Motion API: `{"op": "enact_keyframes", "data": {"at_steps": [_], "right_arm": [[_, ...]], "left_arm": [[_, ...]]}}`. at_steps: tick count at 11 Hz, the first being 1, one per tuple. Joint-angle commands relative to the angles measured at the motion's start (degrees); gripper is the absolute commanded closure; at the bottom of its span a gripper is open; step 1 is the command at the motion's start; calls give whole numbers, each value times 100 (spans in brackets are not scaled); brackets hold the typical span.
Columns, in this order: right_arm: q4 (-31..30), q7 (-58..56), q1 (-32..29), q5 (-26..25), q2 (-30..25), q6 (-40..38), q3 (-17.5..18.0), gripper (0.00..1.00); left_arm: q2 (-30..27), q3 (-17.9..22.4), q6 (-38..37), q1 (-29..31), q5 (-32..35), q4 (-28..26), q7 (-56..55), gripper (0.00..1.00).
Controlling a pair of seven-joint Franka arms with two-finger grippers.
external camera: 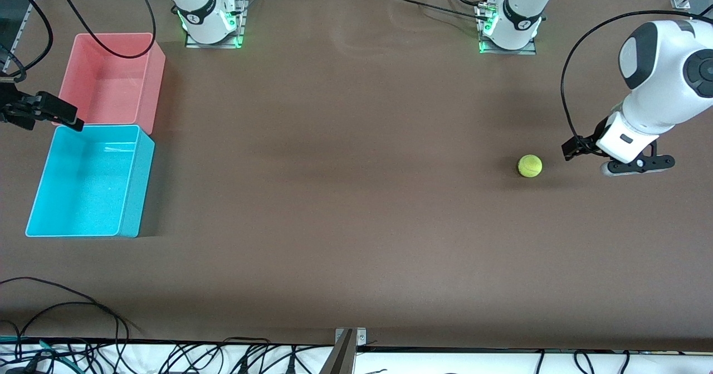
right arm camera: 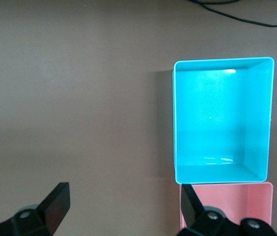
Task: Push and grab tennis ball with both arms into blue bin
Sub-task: 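Lower the left gripper beside the yellow tennis ball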
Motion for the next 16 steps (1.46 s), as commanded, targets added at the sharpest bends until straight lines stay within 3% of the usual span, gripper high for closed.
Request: {"op": "enact_keyframes", "data": {"at_steps": [1,2,4,7,10,16], "right_arm": [[164,-43,-33,127,46,-108,8,0],[164,-34,-24,118,46,-99,8,0],[164,-34,-24,127,46,-99,17,0],[164,-34,-33,118,46,-108,8,0],[164,-34,-16,127,46,-108,26,0],[164,-25,-16,127,55,-99,17,0]], "left_arm": [[-51,-19,518,36,134,-445,409,88],[-33,-19,536,45,143,-481,1135,100],[-7,-19,536,141,73,-481,2796,100],[89,-19,536,308,64,-551,4221,100],[528,-19,991,703,-50,-551,6468,100],[1372,-27,1880,792,-95,-622,8724,100]]}}
